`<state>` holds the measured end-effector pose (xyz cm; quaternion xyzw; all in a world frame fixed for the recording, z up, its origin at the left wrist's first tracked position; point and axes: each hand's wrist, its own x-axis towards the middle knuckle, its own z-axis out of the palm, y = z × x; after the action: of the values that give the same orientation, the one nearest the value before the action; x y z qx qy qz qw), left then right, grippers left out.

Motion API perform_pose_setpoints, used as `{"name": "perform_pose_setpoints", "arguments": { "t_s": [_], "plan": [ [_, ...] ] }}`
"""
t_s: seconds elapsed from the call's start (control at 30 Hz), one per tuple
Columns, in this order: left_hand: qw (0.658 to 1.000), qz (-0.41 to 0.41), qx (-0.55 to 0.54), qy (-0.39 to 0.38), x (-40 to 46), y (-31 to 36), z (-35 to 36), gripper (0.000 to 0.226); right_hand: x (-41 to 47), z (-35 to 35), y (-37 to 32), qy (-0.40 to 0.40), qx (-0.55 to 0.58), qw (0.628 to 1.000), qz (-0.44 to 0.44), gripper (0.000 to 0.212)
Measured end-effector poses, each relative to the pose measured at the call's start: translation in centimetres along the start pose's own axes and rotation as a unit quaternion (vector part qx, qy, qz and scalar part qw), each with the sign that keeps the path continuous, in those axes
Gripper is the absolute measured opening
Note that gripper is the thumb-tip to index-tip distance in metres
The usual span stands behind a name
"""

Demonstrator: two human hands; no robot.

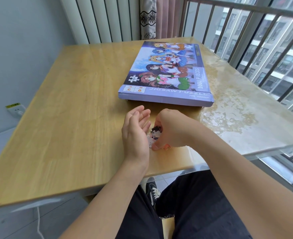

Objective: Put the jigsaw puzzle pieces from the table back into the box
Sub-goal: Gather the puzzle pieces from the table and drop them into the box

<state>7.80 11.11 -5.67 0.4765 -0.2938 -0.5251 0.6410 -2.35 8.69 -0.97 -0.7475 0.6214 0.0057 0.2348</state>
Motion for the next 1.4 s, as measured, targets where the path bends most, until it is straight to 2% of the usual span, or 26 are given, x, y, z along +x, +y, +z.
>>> {"name": "perform_pose_setpoints", "arguments": {
  "t_s": [0.2,0.37,0.57,0.67,0.93,1.1,1.27,1.33,1.4],
  "plan": [
    [1.0,0.012,0.0,0.007,0.1,0.0,0.2,0.029,0.1,-0.1,-0.3,-0.011,0.004,1.0,0.0,0.047],
    [1.0,0.016,-0.011,0.023,0.1,0.0,0.5,0.029,0.5,-0.4,-1.0,-0.019,-0.036,0.999,-0.001,0.063],
    [0.999,0.016,-0.021,0.027,-0.1,0.0,0.4,0.029,0.8,-1.0,-1.7,-0.068,-0.083,0.994,-0.015,0.06],
    [0.999,0.01,-0.03,0.029,0.0,-0.1,0.4,0.029,0.7,-1.0,-1.7,-0.062,-0.086,0.994,-0.023,0.054],
    [0.998,0.003,-0.05,0.041,0.6,0.0,0.4,0.029,0.5,-1.0,-0.8,-0.029,-0.013,0.999,-0.031,0.044],
    [0.996,-0.013,-0.075,0.049,1.3,0.1,0.8,0.027,0.5,-1.1,-0.5,-0.026,0.025,0.999,-0.029,0.047],
    [0.994,-0.021,-0.096,0.044,1.4,0.3,1.0,0.026,1.2,-1.2,0.3,-0.038,0.053,0.997,-0.027,0.039],
    [0.994,-0.016,-0.102,0.037,1.7,0.6,0.8,0.024,1.3,-1.4,0.9,-0.037,0.102,0.994,-0.019,0.035],
    [0.996,0.033,-0.087,0.017,2.2,1.4,0.3,0.018,1.3,-1.5,1.8,-0.026,0.183,0.983,-0.006,0.029]
  ]
}}
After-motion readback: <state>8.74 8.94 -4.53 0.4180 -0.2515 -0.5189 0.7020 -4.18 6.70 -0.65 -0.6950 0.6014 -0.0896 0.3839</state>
